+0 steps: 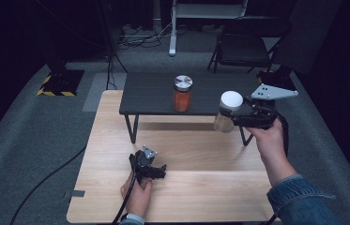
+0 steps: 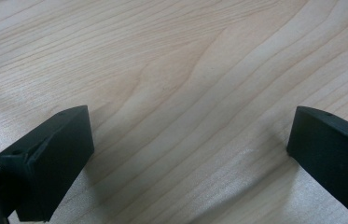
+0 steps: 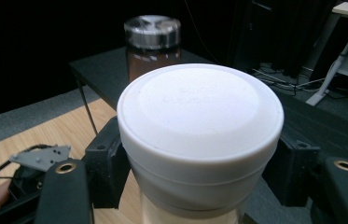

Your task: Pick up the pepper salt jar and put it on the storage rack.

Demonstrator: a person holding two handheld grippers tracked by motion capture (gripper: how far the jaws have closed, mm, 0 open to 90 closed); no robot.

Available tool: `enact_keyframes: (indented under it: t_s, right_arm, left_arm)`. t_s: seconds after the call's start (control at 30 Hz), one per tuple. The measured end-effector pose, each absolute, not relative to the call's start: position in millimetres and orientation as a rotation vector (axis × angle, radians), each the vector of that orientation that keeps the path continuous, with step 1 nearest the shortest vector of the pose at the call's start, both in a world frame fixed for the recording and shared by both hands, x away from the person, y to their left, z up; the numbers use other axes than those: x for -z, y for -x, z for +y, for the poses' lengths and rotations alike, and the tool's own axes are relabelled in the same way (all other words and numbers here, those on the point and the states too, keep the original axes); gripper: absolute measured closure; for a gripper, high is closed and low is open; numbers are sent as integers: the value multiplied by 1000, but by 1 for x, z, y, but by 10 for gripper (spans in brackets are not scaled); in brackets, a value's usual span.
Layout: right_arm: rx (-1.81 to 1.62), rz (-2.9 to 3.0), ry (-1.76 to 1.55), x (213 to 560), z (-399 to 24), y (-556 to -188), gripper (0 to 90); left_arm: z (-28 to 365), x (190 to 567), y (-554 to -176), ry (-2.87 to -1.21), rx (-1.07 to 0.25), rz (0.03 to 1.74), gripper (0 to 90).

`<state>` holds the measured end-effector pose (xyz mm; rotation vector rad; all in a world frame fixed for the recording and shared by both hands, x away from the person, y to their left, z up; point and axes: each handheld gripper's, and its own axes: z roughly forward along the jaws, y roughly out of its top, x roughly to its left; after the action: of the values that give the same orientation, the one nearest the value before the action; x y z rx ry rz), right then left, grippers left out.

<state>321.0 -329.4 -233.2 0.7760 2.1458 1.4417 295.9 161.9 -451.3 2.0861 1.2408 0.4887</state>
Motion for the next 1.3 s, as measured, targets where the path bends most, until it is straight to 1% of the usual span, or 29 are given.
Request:
enact_keyframes:
  t_s: [0.3, 0.53, 0.97, 1.3]
  right_arm:
    - [-1454, 2132, -780, 210, -317, -331, 331]
    - [-1451, 2119, -801, 205, -310, -344, 331]
    - [-1448, 2105, -816, 210, -295, -374, 331]
    - [-1457, 2094, -830, 222, -292, -386, 331]
  left_arm:
    - [162, 451, -296, -2085, -488, 1241, 3]
    - [162, 451, -296, -2088, -487, 1238, 3]
    - [162, 451, -296, -2089, -490, 1237, 3]
    - [162, 451, -296, -2087, -487, 1240, 3]
